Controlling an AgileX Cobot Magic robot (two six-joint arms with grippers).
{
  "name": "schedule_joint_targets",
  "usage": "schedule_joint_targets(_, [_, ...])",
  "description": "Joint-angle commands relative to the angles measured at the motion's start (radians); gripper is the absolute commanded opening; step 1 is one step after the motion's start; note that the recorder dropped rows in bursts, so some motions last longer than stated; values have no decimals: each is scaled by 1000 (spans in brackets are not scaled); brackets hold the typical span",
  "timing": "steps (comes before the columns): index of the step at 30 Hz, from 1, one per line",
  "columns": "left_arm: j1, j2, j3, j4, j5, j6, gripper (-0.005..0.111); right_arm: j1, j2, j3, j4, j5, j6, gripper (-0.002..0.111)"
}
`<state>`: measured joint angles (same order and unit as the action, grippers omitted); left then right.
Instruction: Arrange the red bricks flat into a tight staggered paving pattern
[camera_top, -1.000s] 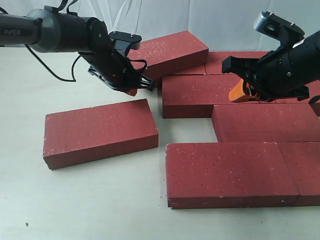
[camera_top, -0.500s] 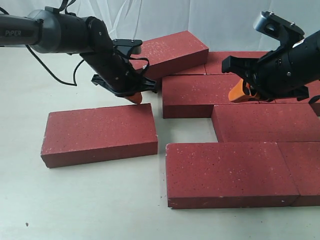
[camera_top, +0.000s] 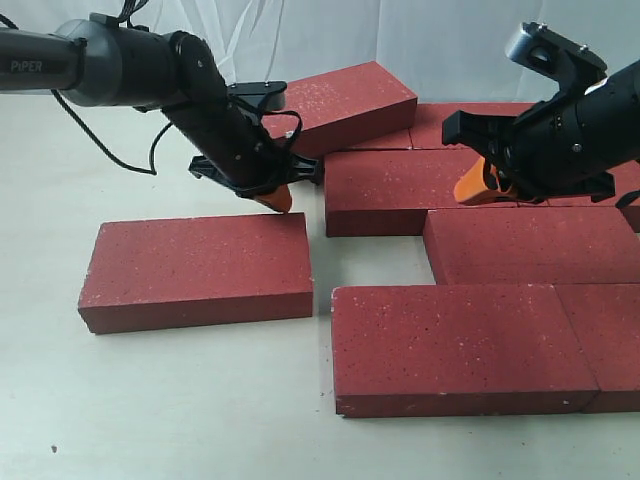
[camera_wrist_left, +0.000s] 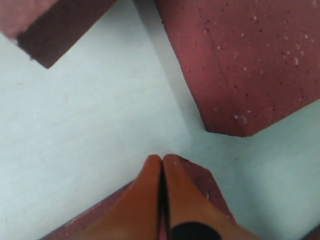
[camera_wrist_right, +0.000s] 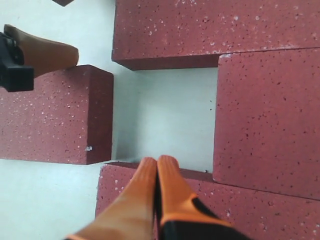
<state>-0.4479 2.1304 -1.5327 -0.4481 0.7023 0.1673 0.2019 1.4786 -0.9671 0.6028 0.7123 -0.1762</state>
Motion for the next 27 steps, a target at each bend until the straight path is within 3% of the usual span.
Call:
schedule_joint_targets(1, [-3,-16,-20,-5,17,1,0,-1,-2,5,2,-4,-12,-1])
schedule_joint_targets(11, [18,-127,-52,152,85,-45,0,-1,-2,5,2,-4,-14,-1])
schedule_joint_targets(21, [136,-240,-50,260,242,-108,0,-1,-2,5,2,-2,-14,-1])
schedule_joint_targets(27, [192,-318,32,268,237,-108,0,-1,-2,5,2,-2,-14,-1])
